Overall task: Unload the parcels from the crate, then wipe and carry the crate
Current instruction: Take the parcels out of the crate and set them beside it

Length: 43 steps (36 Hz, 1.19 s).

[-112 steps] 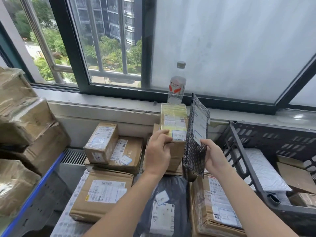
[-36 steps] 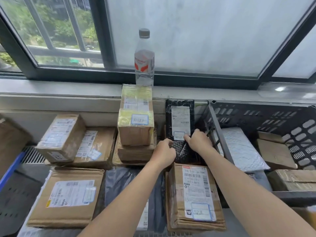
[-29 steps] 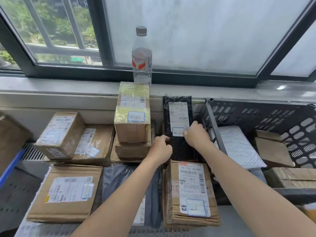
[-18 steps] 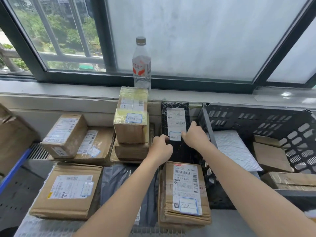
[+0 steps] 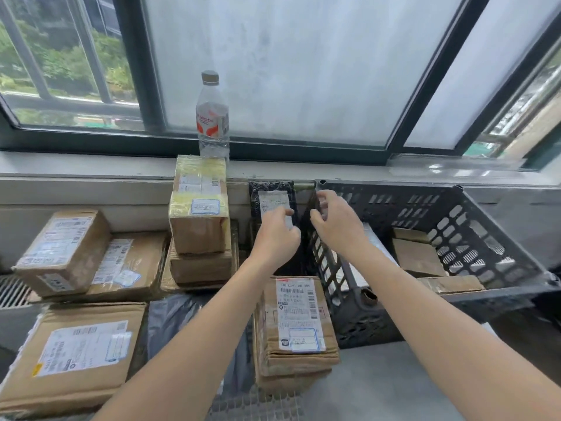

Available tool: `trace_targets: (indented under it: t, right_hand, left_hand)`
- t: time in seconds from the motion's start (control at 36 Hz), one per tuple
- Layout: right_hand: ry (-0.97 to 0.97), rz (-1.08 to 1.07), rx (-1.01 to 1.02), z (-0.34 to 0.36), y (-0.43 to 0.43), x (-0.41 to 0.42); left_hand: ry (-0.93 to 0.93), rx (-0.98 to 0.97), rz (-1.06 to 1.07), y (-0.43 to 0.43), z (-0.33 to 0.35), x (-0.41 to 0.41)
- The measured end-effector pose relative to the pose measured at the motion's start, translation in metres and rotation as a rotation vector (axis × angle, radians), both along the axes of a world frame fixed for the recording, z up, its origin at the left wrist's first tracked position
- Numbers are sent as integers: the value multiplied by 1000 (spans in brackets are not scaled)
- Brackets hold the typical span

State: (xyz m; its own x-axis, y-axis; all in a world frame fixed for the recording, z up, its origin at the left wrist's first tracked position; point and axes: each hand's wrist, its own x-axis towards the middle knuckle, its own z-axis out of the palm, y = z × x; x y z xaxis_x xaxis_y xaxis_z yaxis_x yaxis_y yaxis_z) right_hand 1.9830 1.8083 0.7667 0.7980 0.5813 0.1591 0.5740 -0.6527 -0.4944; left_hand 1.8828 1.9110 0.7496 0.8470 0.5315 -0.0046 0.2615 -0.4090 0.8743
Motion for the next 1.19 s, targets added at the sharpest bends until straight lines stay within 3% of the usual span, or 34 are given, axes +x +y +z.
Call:
trace_targets:
  t: [0.17,0.36,0.58,0.75,0.89,1.08,1.19]
  right_hand:
    - [-37,-29,53,5,-39,20]
    - [65,-60,-71,-14,-92,74]
    - [292,-32,-589,-51,-128,140]
    - [479,-26,-752,-65,-140,160]
    - [431,12,-713,-67,-142,165]
    - [585,-125,-266,-50,-140,179]
    - [601,-150,-123,-30,-144,181]
  left_hand:
    - [-84,32,7,-25,17,21]
    - [-124,56,19,-67,26,65]
    - [11,38,9,-115,11,119]
    - [98,56,45,-130,-2,136]
    - [184,62,42,-132,-12,140]
    - [269,88,-106,-135,-14,142]
    - [308,158,-247,-141,-16,139]
